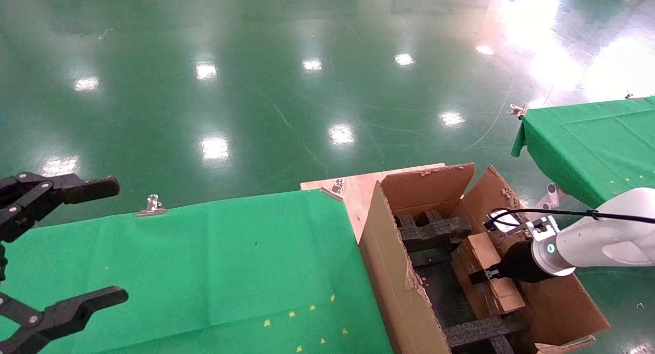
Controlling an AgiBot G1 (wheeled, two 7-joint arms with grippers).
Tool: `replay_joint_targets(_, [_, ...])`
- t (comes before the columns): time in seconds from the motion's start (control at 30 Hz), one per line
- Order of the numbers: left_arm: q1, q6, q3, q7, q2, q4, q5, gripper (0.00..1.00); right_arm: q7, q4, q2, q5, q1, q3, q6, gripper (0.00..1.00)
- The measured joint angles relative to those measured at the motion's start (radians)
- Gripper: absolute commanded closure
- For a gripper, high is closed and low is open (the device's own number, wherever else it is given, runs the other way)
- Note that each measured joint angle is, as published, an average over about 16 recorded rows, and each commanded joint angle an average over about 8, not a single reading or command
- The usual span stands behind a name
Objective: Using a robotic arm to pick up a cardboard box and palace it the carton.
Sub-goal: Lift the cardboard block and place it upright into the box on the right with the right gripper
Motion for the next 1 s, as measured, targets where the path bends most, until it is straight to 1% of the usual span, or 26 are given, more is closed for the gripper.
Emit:
replay_joint_targets(0.3, [0.0, 0.0, 0.0, 0.0, 0.0, 0.0, 0.0, 0.0, -0.001, 0.003, 0.003, 0.0, 0.007, 0.001, -0.001, 0.0])
replay_joint_targets(0.6, [0.0, 0.0, 0.0, 0.0, 0.0, 0.0, 0.0, 0.0, -0.002, 0.022, 0.017, -0.008, 0.036, 0.0, 0.0, 0.0])
replay_joint_targets(0.8, [0.0, 0.0, 0.0, 0.0, 0.0, 0.0, 0.0, 0.0, -0.001, 0.05, 0.035, -0.017, 0.073, 0.0, 0.005, 0.0])
replay_joint_targets(1.0, [0.0, 0.0, 0.0, 0.0, 0.0, 0.0, 0.0, 0.0, -0.004, 0.101, 0.066, -0.029, 0.143, 0.005, 0.013, 0.0])
